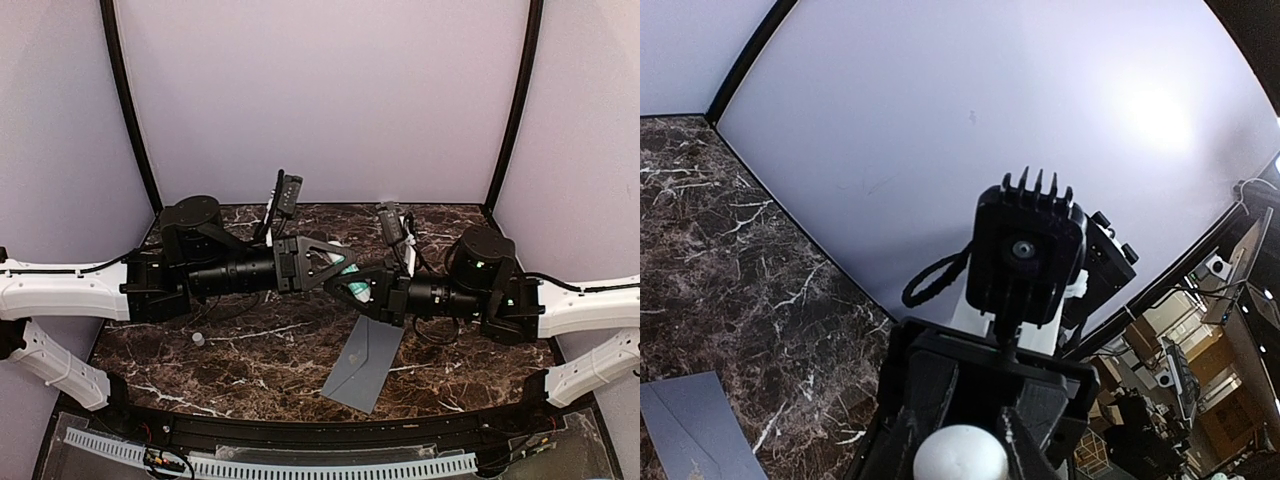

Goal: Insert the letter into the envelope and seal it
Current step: Screw the solid glue.

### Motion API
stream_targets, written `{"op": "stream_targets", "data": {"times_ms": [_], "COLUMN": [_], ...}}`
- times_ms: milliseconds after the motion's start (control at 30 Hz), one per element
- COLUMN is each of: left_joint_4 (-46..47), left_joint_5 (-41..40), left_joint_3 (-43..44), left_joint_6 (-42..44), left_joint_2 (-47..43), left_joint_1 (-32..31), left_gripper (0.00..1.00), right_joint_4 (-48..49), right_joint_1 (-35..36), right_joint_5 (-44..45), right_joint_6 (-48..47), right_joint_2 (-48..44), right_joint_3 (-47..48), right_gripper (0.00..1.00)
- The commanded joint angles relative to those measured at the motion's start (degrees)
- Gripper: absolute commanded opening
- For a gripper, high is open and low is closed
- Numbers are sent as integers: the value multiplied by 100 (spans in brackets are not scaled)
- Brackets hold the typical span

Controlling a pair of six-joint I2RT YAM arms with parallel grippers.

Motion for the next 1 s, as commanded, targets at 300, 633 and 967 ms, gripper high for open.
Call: {"op": "stream_targets", "data": {"times_ms": [300,633,967], "left_joint_4": [150,-213,-375], "left_joint_5": [-122,-153,274], "left_joint_3": [-68,-28,-179], "left_joint_6": [-321,-421,-360], "left_joint_2": [-90,-306,-565], "left_joint_1": [-17,258,668], "left_gripper": [5,0,0], "right_joint_4": [10,-551,-923], "right_joint_1": [45,33,-125], "right_joint_5": [169,101,-284], "right_joint_6": [-17,-133,87], "right_joint_2": [41,-279,-853], "right_joint_3": [71,-38,-368], "right_gripper": [0,49,60]}}
